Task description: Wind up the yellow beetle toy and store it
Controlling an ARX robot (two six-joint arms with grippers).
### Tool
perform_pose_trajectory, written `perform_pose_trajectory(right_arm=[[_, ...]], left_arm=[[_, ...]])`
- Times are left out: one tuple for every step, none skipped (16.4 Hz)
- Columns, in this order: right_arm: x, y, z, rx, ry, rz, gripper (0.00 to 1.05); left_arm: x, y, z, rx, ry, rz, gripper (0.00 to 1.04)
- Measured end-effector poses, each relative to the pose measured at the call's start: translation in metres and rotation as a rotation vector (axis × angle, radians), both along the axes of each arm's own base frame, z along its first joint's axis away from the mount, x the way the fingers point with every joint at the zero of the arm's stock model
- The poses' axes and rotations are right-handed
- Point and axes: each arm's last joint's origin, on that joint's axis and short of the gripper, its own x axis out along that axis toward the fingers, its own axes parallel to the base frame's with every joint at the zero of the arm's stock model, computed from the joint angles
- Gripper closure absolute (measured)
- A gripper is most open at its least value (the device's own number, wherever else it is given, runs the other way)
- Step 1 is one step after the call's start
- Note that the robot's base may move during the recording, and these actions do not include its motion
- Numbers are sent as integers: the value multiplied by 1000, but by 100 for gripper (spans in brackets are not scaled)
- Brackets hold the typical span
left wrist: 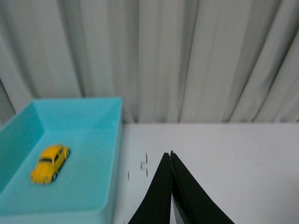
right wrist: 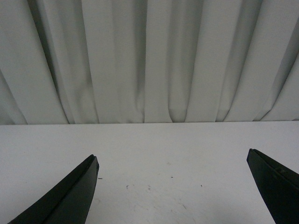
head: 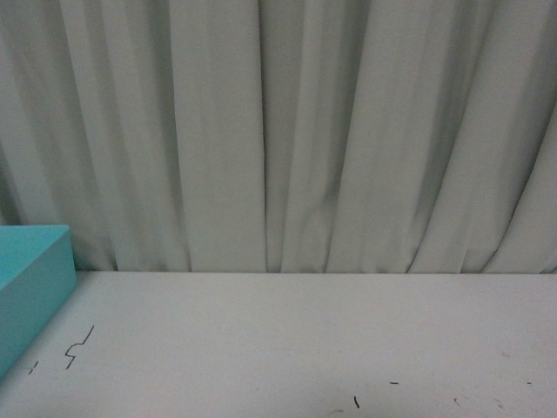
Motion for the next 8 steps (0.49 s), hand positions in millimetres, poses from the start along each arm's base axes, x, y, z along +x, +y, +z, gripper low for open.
perform_pose_trajectory(right_arm=[[0,0,0,0,0,0,7],[0,0,0,0,1,0,7],[0,0,0,0,-2,0,7],[0,0,0,0,0,0,7],[0,0,0,0,0,0,7],[0,0,0,0,0,0,7],[0,0,0,0,0,0,7],[0,0,0,0,0,0,7]], left_arm=[[-6,0,-6,0,46,-5,103],[-9,0,0,0,-21,-2,103],[-9,0,-2,-1,-2,-1,103],[-9,0,-3,-1,4,0,103],[-9,0,-2,-1,-3,0,103],[-9,0,-2,-1,-2,0,103],[-9,0,-2,-1,-1,0,103],[-9,0,-2,-1,-1,0,103]])
